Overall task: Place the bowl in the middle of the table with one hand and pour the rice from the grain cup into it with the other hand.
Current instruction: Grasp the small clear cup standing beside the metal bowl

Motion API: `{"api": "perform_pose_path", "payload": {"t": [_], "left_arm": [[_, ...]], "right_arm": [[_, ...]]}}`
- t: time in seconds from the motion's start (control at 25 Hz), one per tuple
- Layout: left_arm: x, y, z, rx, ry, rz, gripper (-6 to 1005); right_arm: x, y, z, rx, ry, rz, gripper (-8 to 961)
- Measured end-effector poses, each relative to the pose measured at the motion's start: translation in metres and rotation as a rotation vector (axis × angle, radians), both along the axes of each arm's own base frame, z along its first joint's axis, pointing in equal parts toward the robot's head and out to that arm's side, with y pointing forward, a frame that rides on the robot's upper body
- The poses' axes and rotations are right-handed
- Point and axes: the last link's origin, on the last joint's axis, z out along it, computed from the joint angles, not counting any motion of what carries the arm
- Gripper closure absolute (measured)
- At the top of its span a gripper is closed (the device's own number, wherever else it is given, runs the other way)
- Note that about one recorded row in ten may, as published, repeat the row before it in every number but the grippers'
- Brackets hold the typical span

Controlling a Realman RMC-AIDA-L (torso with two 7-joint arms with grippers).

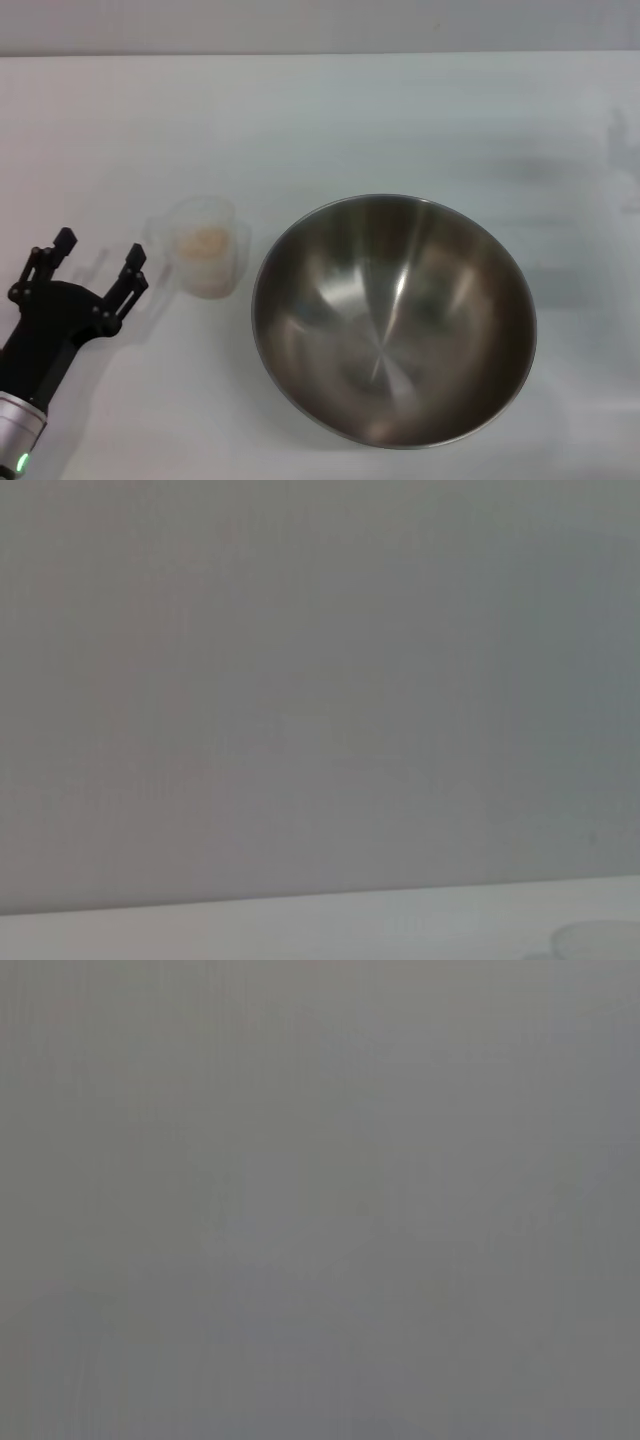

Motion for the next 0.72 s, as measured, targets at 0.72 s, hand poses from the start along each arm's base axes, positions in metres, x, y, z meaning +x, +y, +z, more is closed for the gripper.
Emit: {"api": "perform_pose_path", "payload": {"t": [0.72], "left_arm": [[0.002, 0.020, -0.007, -0.051, 0.032, 0.008, 184]], "right_arm": [[0.002, 0.001, -0.001, -0.007, -0.002, -0.013, 537]]}}
